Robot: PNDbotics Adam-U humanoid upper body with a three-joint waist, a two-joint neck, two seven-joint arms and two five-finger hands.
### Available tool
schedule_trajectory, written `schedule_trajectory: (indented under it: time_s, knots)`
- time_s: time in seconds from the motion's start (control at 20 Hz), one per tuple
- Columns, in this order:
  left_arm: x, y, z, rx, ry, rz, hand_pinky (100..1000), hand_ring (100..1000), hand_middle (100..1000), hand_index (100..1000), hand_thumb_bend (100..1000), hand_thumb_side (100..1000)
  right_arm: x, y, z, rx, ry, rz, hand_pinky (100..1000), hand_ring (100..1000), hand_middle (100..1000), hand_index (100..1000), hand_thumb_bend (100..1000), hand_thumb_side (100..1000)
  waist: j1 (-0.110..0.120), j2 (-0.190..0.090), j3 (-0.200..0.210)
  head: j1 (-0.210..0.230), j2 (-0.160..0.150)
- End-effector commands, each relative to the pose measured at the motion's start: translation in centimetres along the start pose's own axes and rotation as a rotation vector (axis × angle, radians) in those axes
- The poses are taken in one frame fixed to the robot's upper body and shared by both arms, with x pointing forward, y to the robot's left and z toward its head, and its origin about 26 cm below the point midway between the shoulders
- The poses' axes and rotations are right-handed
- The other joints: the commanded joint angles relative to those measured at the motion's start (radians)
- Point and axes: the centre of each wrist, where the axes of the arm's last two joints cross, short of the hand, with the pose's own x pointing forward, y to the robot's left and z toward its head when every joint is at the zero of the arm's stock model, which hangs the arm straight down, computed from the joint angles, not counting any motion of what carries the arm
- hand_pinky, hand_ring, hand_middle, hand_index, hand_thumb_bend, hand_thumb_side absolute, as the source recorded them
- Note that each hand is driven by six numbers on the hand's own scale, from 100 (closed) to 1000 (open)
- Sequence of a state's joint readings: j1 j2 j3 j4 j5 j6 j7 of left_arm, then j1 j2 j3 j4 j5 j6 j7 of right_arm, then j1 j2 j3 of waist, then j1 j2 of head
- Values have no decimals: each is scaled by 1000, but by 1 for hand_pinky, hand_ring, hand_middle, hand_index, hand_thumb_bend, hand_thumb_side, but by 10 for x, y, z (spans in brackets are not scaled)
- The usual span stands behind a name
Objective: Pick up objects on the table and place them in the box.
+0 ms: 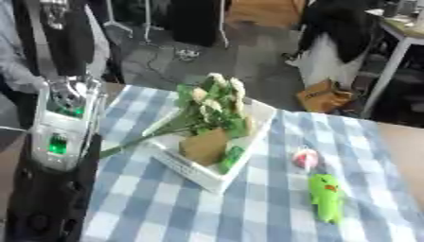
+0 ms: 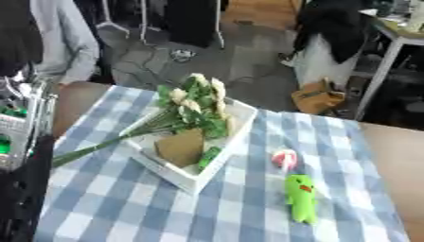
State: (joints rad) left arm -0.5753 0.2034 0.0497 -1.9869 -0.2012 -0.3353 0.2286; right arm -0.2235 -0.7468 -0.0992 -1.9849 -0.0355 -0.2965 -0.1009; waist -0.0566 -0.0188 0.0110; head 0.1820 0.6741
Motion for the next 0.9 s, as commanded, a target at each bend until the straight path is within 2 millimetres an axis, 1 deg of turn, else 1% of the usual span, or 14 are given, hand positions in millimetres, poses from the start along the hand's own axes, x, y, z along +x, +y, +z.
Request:
schedule_trajectory:
  time_s: [0.05, 0.15, 0.3, 0.45, 0.5, 0.65, 0.7, 0.75, 0.8, 0.9]
  knots:
    - [5, 1, -7, -19, -30, 4, 815, 979, 917, 1000, 100, 916, 6, -6, -2, 239, -25, 177, 814, 881, 880, 899, 100, 1000, -18, -25, 3, -8, 1]
    - [5, 0, -7, -23, -29, 7, 815, 979, 917, 1000, 100, 916, 5, -3, 1, 313, -20, 222, 816, 883, 881, 903, 100, 1000, -19, -25, 5, -9, 1]
    - [5, -2, -7, -31, -29, 15, 814, 979, 917, 1000, 100, 915, 4, 8, 10, 520, 7, 287, 818, 886, 886, 926, 100, 1000, -21, -22, 13, -17, -5]
    - [5, -3, -7, -35, -28, 22, 814, 979, 917, 1000, 100, 915, 4, 16, 15, 682, 36, 337, 815, 890, 893, 949, 110, 1000, -23, -22, 19, -24, -4]
    - [5, -3, -7, -36, -28, 24, 814, 979, 917, 1000, 100, 915, 4, 19, 16, 728, 45, 352, 811, 890, 897, 965, 135, 1000, -23, -21, 21, -27, -4]
    - [6, -4, -7, -40, -27, 30, 814, 980, 916, 1000, 100, 915, 5, 27, 18, 812, 71, 373, 813, 892, 900, 973, 145, 1000, -25, -22, 24, -33, -2]
    - [6, -5, -7, -41, -27, 33, 814, 980, 916, 1000, 100, 915, 5, 28, 19, 830, 78, 375, 822, 907, 919, 995, 206, 1000, -25, -21, 26, -36, -3]
    - [6, -5, -7, -42, -27, 37, 814, 980, 916, 1000, 100, 915, 5, 31, 20, 856, 85, 374, 822, 907, 919, 995, 206, 1000, -26, -21, 28, -39, -3]
    - [6, -6, -7, -43, -27, 40, 814, 980, 916, 1000, 100, 915, 6, 33, 20, 877, 90, 374, 837, 920, 931, 999, 251, 1000, -26, -20, 29, -42, -2]
    - [6, -7, -7, -48, -26, 46, 814, 980, 916, 1000, 100, 915, 4, 39, 22, 944, 98, 374, 845, 927, 939, 997, 253, 1000, -28, -21, 32, -45, 2]
